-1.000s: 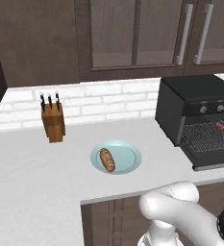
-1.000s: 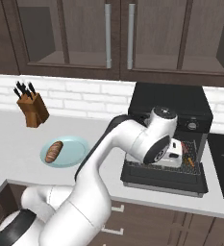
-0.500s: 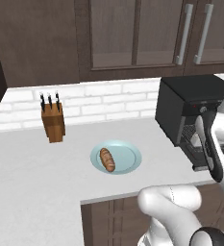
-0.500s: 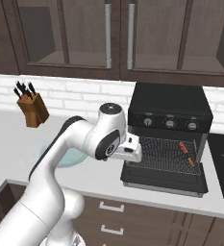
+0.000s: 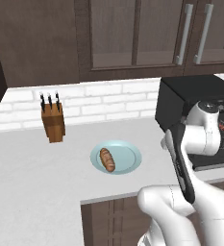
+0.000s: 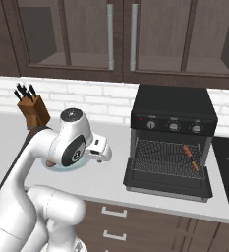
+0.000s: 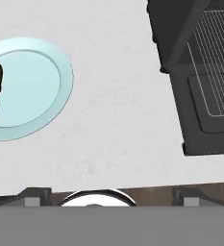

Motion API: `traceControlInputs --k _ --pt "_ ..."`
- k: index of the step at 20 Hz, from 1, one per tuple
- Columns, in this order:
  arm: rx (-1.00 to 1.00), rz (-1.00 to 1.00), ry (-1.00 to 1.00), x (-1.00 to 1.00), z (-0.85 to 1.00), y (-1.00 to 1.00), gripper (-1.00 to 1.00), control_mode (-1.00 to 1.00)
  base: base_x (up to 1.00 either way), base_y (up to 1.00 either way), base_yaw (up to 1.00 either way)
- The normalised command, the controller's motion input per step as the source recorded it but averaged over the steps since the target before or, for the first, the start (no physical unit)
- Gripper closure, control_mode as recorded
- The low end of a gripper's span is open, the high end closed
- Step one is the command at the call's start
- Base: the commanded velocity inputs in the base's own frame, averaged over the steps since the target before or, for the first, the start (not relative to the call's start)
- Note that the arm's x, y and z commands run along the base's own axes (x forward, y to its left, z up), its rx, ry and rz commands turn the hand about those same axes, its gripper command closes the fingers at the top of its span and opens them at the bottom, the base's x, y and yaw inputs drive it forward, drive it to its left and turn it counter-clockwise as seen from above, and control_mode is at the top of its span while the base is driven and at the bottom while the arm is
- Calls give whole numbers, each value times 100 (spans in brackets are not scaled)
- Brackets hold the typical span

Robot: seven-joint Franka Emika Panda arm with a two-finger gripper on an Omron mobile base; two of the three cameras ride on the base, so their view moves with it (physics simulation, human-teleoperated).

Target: Pick up the kebab skewer and baguette bread, and place them inside the toaster oven. Close the toaster oven door and start by setting the timer.

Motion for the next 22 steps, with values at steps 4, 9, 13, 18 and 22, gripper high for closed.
traceControlInputs --k 4,9,13,18,22 --pt "0 -3 -10 12 -15 100 -100 -100 0 0 0" --pt "0 -2 1 29 -13 100 -100 -100 0 0 0" --pt "0 0 10 3 0 100 -100 -100 0 0 0" --pt "0 0 13 23 -4 100 -100 -100 0 0 0" --pt "0 4 9 26 -22 71 -100 -100 0 0 0"
